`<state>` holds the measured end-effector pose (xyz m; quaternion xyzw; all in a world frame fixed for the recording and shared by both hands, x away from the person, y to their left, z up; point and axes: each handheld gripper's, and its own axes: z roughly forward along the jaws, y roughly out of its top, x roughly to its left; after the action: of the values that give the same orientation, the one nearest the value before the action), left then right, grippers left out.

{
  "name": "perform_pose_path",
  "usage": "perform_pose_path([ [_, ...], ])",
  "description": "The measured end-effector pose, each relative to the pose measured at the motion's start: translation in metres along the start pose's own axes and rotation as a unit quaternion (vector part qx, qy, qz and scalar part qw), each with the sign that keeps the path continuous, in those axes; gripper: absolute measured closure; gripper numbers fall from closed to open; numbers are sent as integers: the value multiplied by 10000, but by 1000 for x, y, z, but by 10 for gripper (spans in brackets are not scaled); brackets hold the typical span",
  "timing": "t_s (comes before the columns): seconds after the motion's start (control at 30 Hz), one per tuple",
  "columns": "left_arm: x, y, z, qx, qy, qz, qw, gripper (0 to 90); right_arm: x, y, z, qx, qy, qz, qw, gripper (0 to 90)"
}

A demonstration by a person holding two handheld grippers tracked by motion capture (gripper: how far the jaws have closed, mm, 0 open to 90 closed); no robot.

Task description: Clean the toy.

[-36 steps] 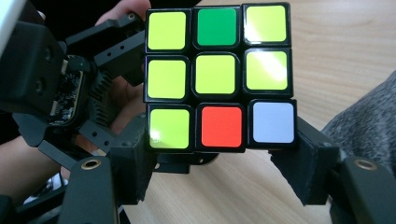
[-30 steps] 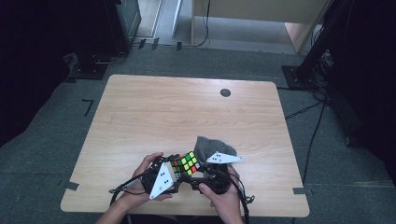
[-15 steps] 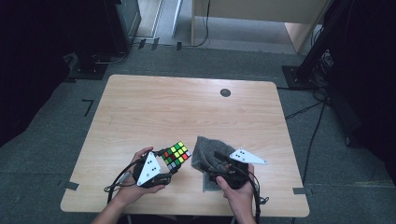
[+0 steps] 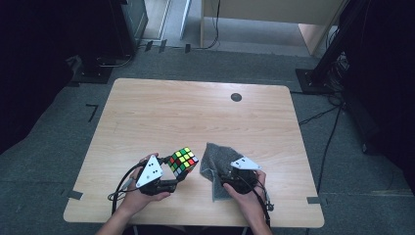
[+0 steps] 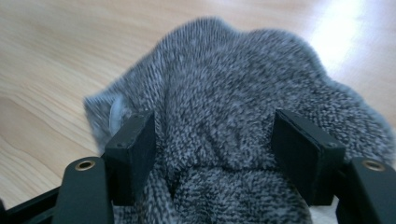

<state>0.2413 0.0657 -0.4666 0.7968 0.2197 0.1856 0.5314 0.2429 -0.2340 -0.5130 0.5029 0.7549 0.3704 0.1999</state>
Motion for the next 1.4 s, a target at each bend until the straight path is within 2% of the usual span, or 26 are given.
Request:
perform_pose_path([
  [0.13, 0, 0, 1, 15, 3, -25, 10000, 335, 0, -1, 1, 73, -48, -52, 9999, 380],
  [0.2, -1, 0, 1, 31, -7, -27, 10000, 336, 4, -4, 2, 89, -198, -276, 9994, 439],
  [0.27, -1, 0, 2, 49, -24, -33, 10000, 335, 7, -7, 2, 33, -190, -459, 9988, 532],
  [0.43, -1, 0, 1, 58, -102, -78, 9999, 336, 6, -6, -1, 93, -204, -552, 9982, 746],
  [0.57, -1, -1, 1, 130, -58, 11, 9999, 336, 6, -4, -8, -1, -171, -451, 9988, 787],
  [0.63, -2, -2, 3, 182, -44, 78, 9998, 336, 6, 0, -18, -294, 75, -231, 9993, 788],
  [0.67, -3, -2, 3, 212, -41, 115, 9997, 336, 7, 3, -25, -497, 224, -99, 9985, 788],
  [0.73, -6, -3, 6, 293, -27, 254, 9992, 336, 9, 12, -42, -945, 558, 101, 9939, 788],
  [0.77, -8, -3, 7, 328, -12, 320, 9989, 336, 12, 17, -53, -1239, 763, 165, 9892, 788],
  [0.83, -13, -4, 11, 432, 2, 479, 9979, 336, 18, 23, -68, -1570, 1059, 216, 9817, 787],
  [0.9, -19, -4, 14, 495, -23, 599, 9970, 336, 30, 31, -82, -1796, 1288, 147, 9752, 785],
  [0.97, -26, -3, 17, 519, -105, 683, 9963, 336, 40, 34, -87, -1857, 1454, 67, 9718, 782],
  [1.03, -33, 0, 17, 457, -207, 766, 9958, 336, 51, 36, -87, -1807, 1708, 54, 9686, 779],
  [1.1, -38, 4, 13, 308, -296, 858, 9954, 337, 56, 35, -84, -1753, 1835, 84, 9672, 778],
  [1.13, -39, 6, 12, 296, -277, 896, 9952, 336, 56, 34, -82, -1712, 1857, 89, 9675, 778],
  [1.17, -38, 6, 10, 280, -258, 926, 9950, 336, 54, 33, -80, -1745, 1913, 165, 9658, 777],
  [1.2, -37, 6, 9, 254, -295, 889, 9953, 337, 49, 31, -78, -1704, 1962, 300, 9652, 777],
  [1.23, -36, 6, 9, 260, -319, 876, 9953, 336, 46, 30, -76, -1638, 1961, 384, 9661, 777],
  [1.33, -34, 5, 10, 284, -321, 826, 9957, 336, 36, 25, -67, -1394, 1745, 539, 9733, 776],
  [1.4, -33, 5, 10, 303, -343, 792, 9958, 337, 32, 25, -65, -1333, 1668, 602, 9751, 776],
])
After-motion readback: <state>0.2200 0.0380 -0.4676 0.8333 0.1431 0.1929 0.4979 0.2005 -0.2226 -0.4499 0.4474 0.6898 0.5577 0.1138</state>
